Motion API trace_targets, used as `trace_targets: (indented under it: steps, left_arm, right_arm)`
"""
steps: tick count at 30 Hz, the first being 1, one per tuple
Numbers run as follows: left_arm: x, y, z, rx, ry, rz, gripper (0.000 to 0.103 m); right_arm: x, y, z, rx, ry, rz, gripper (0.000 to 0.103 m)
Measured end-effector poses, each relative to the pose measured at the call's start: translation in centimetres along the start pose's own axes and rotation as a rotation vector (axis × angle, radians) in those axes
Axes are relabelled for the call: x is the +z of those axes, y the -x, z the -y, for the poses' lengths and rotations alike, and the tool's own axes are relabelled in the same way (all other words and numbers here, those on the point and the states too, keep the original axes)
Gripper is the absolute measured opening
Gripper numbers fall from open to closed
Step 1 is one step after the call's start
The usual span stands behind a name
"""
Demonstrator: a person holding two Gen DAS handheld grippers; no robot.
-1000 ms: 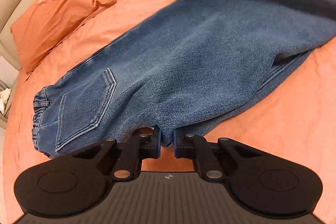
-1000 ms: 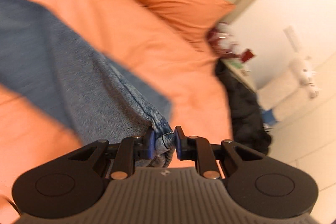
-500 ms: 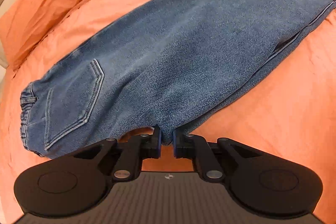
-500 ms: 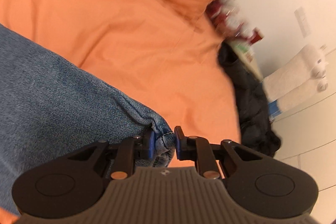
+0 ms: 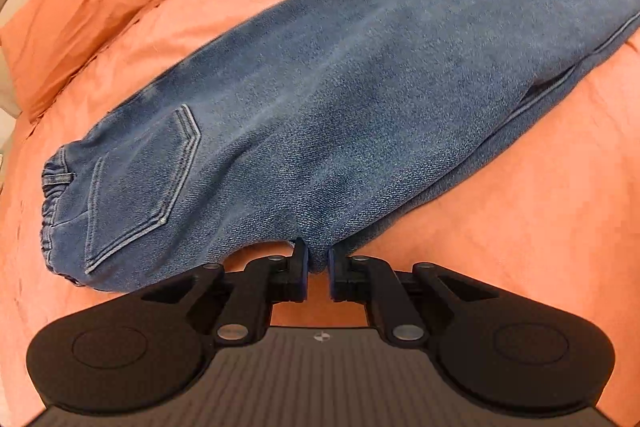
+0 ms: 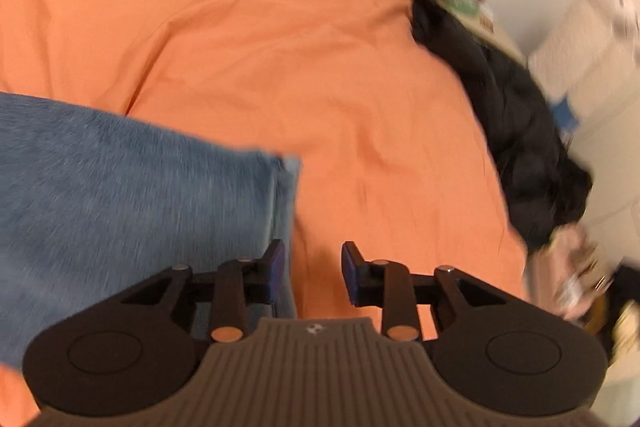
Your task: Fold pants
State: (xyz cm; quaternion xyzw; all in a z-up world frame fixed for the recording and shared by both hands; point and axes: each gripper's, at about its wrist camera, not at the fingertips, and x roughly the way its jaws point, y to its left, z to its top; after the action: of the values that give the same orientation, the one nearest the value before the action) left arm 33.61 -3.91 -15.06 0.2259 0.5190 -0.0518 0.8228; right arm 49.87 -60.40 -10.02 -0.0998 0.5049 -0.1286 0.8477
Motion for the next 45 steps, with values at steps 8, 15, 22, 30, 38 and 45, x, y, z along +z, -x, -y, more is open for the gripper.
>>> trace_targets:
  steps: [8, 15, 22, 30, 38, 45]
  left_arm:
    - [0.2, 1.5, -0.7, -0.003, 0.099, 0.025, 0.007]
    - [0.1, 1.8, -1.1, 0.001, 0.154, 0.027, 0.007]
    - [-0.3, 3.3, -2.1, 0.015, 0.213, 0.027, 0.000]
    - [-4.5, 1.0, -4.2, -0.023, 0.311, -0.050, 0.000]
    - [-5.1, 2.4, -6.8, -0.207, 0.478, 0.062, 0.028]
    - [-6.4, 3.1, -9.0, -0.084, 0.322, 0.088, 0.039]
  right_arm:
    - [-8.4, 3.0, 3.3, 0.255, -0.408, 0.011, 0.037]
    - [-11.0, -0.7, 4.3, 0.378, -0.768, 0.024, 0.028]
    - [-9.4, 2.5, 4.0, 0.309, -0.695, 0.073, 0.002]
    - [-10.4, -1.0, 1.8, 0.212, -0.643, -0.018, 0.002]
    - [-10.5, 3.6, -1.8, 0.153, -0.456, -0.021, 0.011]
    - [-11.8, 7.9, -12.8, 0.358, -0.263, -0.040, 0.013]
